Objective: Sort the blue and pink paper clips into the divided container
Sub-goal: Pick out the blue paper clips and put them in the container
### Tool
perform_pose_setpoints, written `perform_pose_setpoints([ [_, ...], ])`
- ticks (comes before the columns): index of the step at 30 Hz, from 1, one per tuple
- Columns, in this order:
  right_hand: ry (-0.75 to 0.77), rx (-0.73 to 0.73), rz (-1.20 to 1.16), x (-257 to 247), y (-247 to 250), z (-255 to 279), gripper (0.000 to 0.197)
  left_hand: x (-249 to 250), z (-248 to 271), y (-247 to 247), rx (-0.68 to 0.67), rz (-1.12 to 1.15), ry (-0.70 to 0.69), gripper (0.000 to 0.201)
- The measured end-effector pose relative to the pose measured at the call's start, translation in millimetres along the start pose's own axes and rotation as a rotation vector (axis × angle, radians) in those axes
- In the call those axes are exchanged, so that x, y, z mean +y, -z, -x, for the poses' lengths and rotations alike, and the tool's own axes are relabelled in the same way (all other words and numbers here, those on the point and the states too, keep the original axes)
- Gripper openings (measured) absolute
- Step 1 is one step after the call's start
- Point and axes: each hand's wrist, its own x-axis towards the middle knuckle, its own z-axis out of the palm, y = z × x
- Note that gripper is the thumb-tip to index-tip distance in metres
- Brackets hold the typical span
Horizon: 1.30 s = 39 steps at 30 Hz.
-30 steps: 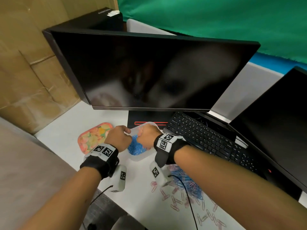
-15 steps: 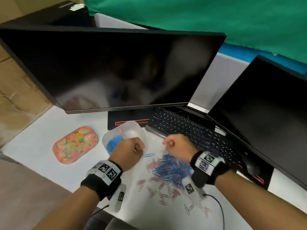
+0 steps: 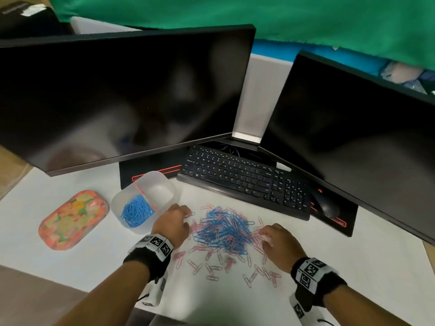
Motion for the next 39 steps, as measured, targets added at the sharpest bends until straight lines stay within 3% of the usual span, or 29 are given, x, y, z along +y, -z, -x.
perform_pose_setpoints([
  [4, 0.054, -0.017, 0.07, 4.3, -3.2, 4.1, 0.027, 6.8, -10.0, -3.1, -0.001, -0.056, -0.005, 0.036],
  [11, 0.05, -0.004, 0.077, -6.8, 6.1, -9.3, 0.011, 13.6, -18.4, -5.0, -0.06, -0.183, 0.049, 0.02],
  [18, 0.028, 0.03, 0.055, -41.7, 4.0, -42.7, 0.021, 14.8, -15.9, -6.2, -0.071, -0.164, 0.079, 0.018],
  [20, 0.03, 0.017, 0.089, -44.8, 1.4, -46.6, 0.015, 15.2, -11.0, -4.7, -0.025, -0.131, 0.056, 0.014],
  [22, 0.018, 0.006, 0.108, -43.4, 1.6, -46.8, 0.004, 19.0, -4.2, -3.7, 0.032, -0.078, -0.005, 0.009],
  [24, -0.011, -0.02, 0.107, -38.6, 3.7, -44.6, 0.009, 25.8, 3.3, -5.4, 0.05, -0.012, -0.119, 0.005],
  [27, -0.058, -0.059, 0.081, -29.2, 10.0, -37.6, 0.01, 41.0, 16.0, -14.0, -0.012, 0.023, -0.423, 0.01],
  [30, -0.06, -0.033, 0.024, -22.4, 15.3, -31.3, 0.011, 55.0, 25.6, -30.6, -0.098, -0.091, -0.689, 0.012],
  [35, -0.06, -0.007, -0.167, -16.9, 13.7, -27.0, 0.034, 63.0, 37.3, -51.0, -0.194, -0.144, -0.756, 0.008],
  [39, -0.107, -0.065, -0.339, -14.1, 14.6, -23.3, 0.04, 65.6, 46.1, -50.2, -0.279, -0.105, -0.749, 0.008],
])
